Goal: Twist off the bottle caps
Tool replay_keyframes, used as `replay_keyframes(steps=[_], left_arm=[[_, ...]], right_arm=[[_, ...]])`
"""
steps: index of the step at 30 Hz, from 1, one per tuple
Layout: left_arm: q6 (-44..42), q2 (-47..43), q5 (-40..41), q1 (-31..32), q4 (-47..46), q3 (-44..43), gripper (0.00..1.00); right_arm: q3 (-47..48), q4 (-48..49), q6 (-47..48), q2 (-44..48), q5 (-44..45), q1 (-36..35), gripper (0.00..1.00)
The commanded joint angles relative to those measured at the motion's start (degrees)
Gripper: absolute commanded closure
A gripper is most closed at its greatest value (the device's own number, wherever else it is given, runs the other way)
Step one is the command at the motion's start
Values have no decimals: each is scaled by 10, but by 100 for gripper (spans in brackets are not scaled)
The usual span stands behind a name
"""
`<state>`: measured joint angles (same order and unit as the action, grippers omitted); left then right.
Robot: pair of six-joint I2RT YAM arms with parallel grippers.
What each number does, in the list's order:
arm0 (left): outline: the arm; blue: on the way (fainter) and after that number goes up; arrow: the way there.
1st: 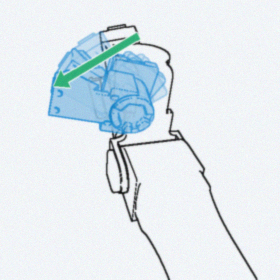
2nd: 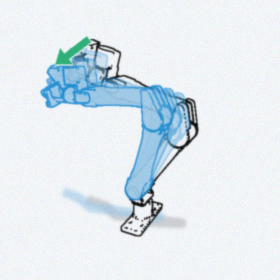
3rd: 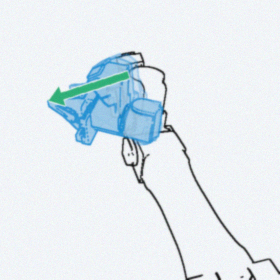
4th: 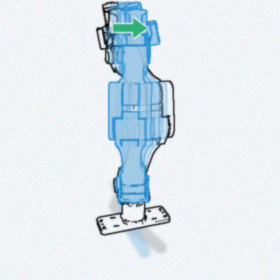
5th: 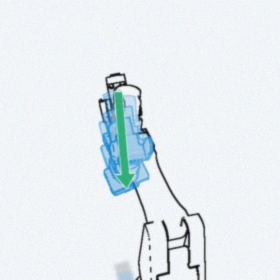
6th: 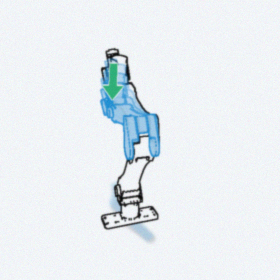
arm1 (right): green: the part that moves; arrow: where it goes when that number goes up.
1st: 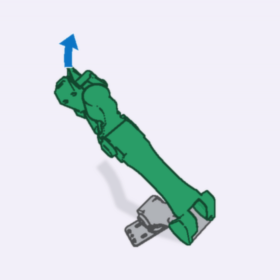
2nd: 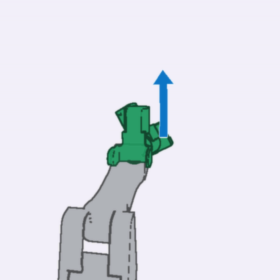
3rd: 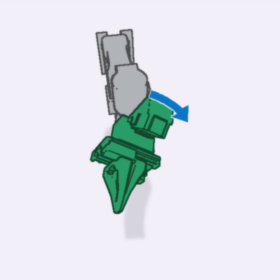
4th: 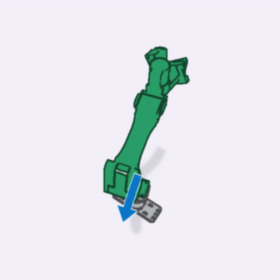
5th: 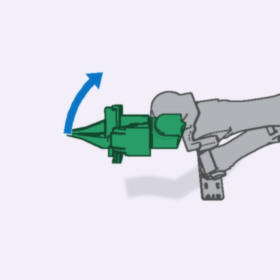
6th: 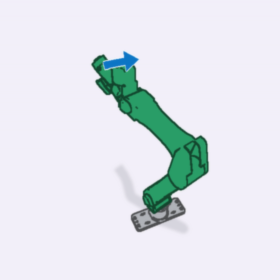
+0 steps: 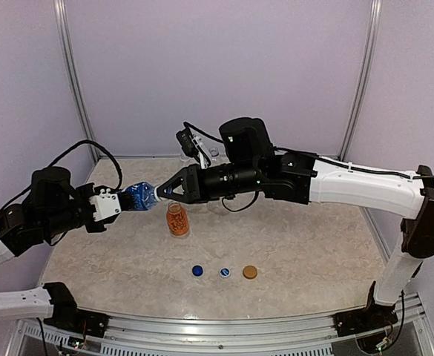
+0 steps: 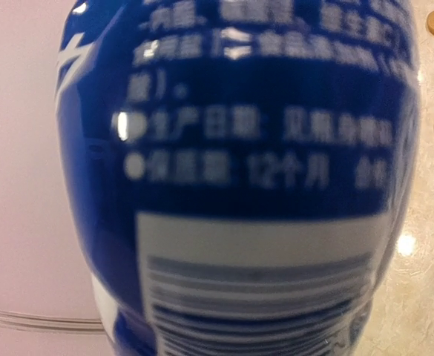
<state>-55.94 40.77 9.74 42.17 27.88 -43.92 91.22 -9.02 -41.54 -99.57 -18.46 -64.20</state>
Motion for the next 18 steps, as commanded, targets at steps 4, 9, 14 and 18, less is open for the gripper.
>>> replay_keyframes(steps=[4,9,14,18], left_arm=[[19,-6,-50,-2,44,-15,75],[46,-5,-149,-1,185,-58,77],[32,6,-198,4,297,-81,78],[23,8,-203,8,327,-78,78]], right_arm=[[78,-116,189,-11,77,-35,100],[87,-179,583,-11,356,-180,100],[-63,-39,949,-4,635,-276,100],[-158,219,1235,2,720,-295,100]])
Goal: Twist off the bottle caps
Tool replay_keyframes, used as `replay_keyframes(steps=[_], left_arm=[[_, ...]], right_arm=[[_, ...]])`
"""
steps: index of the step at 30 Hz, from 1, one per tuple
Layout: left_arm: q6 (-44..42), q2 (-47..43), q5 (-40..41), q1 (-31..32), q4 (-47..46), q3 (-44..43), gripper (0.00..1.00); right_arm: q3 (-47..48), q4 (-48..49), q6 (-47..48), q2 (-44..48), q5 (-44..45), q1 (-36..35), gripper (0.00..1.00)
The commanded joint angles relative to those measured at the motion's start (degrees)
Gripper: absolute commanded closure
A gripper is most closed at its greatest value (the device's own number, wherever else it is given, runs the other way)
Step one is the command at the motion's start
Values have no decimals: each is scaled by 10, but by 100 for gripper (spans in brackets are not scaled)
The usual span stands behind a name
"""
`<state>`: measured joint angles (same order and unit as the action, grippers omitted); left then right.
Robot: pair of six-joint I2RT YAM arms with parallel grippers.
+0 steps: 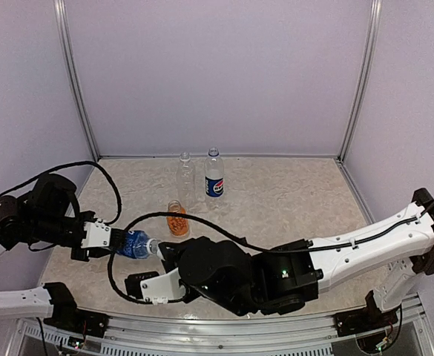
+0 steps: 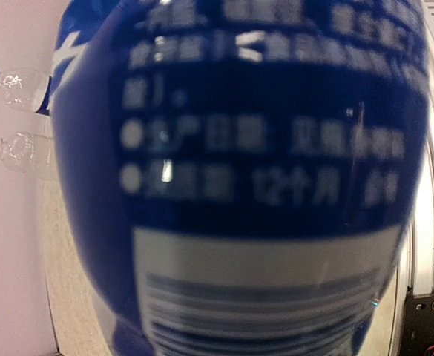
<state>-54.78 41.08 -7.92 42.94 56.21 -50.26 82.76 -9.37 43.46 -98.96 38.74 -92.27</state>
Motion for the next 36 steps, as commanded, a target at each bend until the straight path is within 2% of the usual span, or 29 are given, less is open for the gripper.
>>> replay_keyframes(steps=[1,4,5,6,10,12,13,15,16,17,18,19,20,22,25,27,31,36], left_arm=[[9,4,-25,0,44,-12,77],[3,-2,-11,0,42,2,78],[4,-4,-7,0,38,8,78],[6,-5,-2,0,33,13,77],[19,-17,24,-3,-11,38,77],[30,-23,35,-8,-43,51,77],[42,-27,43,-13,-69,60,77],[66,-33,59,-21,-112,72,77],[86,-38,66,-25,-138,76,77],[112,-42,71,-28,-160,75,76],[145,-47,70,-32,-179,71,76],[180,-51,65,-38,-192,63,76],[218,-54,54,-46,-203,55,74],[285,-58,32,-69,-216,44,74],[379,-73,8,-101,-233,50,74],[433,-92,-12,-119,-244,66,74],[508,-127,-70,-132,-292,117,73],[545,-170,-112,-138,-373,196,71]], right_arm=[[-94,288,450,-3,156,-17,100],[-155,471,619,-5,155,-24,100],[-168,519,650,-8,153,-26,100],[-166,527,640,-9,155,-26,100],[-145,501,500,11,169,-19,100],[-150,503,424,30,184,-8,100],[-150,484,354,44,203,2,100],[-128,384,185,64,239,35,100],[-99,274,58,70,249,60,100],[-50,121,-119,72,232,89,100],[0,-52,-288,68,185,131,100],[34,-173,-447,63,130,178,100],[49,-256,-558,57,63,224,100],[33,-337,-691,52,-63,307,100],[-52,-352,-783,62,-183,378,100],[-112,-342,-809,71,-229,408,100],[-224,-292,-831,81,-299,446,100],[-285,-272,-859,53,-324,454,100]])
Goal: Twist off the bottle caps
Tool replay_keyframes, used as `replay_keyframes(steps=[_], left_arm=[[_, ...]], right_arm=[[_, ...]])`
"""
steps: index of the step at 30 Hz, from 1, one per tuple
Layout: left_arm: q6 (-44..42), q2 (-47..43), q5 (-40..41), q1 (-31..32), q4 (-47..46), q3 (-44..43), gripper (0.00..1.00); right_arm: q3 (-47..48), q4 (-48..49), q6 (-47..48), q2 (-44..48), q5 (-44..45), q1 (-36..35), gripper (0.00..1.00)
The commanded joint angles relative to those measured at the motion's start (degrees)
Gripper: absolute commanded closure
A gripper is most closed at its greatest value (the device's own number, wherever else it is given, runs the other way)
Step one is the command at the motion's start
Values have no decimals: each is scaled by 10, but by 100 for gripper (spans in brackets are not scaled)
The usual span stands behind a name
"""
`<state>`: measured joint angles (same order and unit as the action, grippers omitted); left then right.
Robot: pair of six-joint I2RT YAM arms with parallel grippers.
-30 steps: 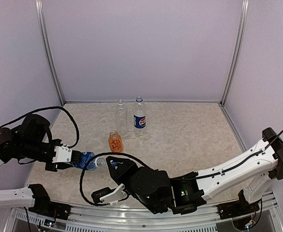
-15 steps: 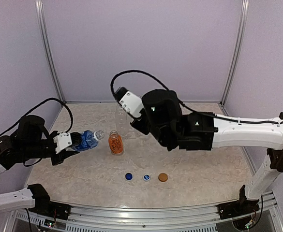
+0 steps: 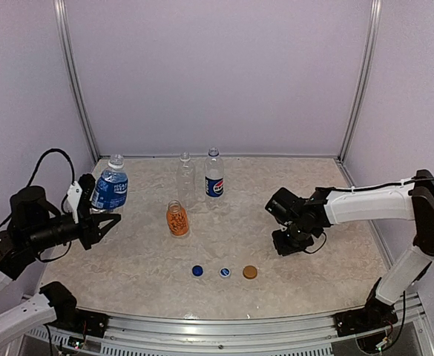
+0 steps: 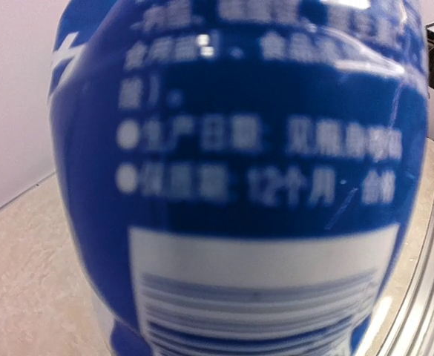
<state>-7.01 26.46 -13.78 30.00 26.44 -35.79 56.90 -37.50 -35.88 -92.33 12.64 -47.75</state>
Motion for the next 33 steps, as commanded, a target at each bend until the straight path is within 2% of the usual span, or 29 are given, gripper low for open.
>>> replay_keyframes(steps=[1,4,5,6,9,10,11,12,16,19,20,22,23,26,29,33], left_arm=[[78,-38,-59,-12,-87,67,71],[72,-60,-94,-19,-118,97,68],[72,-69,-103,-22,-123,100,68],[72,-76,-116,-28,-125,103,68],[72,-97,-179,-54,-119,111,67],[72,-106,-196,-63,-116,113,67],[72,-115,-210,-72,-113,114,67],[72,-119,-221,-81,-112,114,67],[72,-131,-247,-105,-107,117,66],[72,-136,-268,-108,-104,120,66],[72,-138,-275,-109,-104,121,66],[72,-142,-288,-111,-102,122,66],[72,-144,-291,-113,-101,123,66],[57,-148,-297,-118,-99,124,65],[55,-149,-303,-122,-95,124,65],[54,-147,-311,-127,-92,125,65]], right_arm=[[-38,22,-69,-18,-73,9,100],[-61,43,-80,-31,-93,9,100],[-62,39,-81,-36,-91,9,95],[-60,32,-83,-40,-90,9,85],[-47,6,-80,-42,-85,7,44],[-32,-16,-79,-40,-79,4,24],[-18,-35,-78,-36,-70,-1,11],[2,-54,-76,-31,-62,-5,5],[126,-152,-58,-14,1,-42,1],[265,-208,-34,-19,79,-81,1],[311,-206,-1,-23,99,-98,1],[386,-140,101,-32,98,-142,1],[407,-74,160,-34,74,-166,3],[430,142,319,-40,-78,-217,5],[450,310,352,-69,-220,-226,4],[563,367,345,-163,-294,-229,5]])
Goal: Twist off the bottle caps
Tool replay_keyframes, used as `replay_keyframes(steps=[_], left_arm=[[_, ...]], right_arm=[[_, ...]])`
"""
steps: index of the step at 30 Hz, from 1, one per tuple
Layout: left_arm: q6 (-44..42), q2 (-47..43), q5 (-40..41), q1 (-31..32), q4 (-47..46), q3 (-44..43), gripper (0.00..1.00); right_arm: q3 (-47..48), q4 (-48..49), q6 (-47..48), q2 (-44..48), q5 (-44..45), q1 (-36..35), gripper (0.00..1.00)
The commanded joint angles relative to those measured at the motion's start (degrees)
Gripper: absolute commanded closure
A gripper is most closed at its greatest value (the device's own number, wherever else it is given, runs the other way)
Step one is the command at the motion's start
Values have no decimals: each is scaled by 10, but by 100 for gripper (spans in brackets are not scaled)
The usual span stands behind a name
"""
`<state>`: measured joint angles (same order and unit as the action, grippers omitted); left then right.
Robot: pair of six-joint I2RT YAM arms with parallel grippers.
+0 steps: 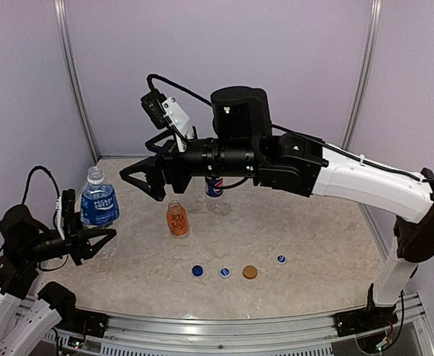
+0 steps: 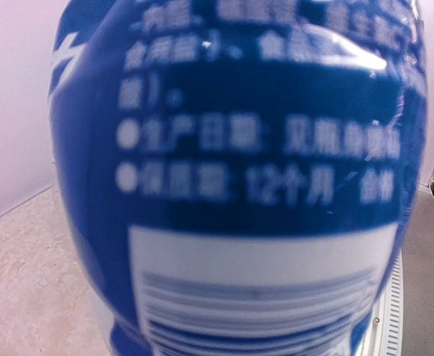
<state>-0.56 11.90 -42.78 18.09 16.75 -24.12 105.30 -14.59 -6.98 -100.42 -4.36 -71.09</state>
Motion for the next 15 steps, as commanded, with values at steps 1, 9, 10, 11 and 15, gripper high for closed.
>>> replay_keyframes(steps=[1,9,10,11,15], left_arm=[[-11,-1,-21,-9,6,9,65],[-13,2,-24,-11,6,10,64],[-12,1,-24,-11,6,10,64],[-13,1,-25,-11,6,10,64],[-13,4,-25,-11,6,10,64]], right_arm=[[109,135,52,-106,-130,4,5],[234,104,13,-218,-146,1,15],[233,103,11,-220,-148,1,19],[232,103,7,-222,-152,0,24],[227,92,-3,-229,-162,0,51]])
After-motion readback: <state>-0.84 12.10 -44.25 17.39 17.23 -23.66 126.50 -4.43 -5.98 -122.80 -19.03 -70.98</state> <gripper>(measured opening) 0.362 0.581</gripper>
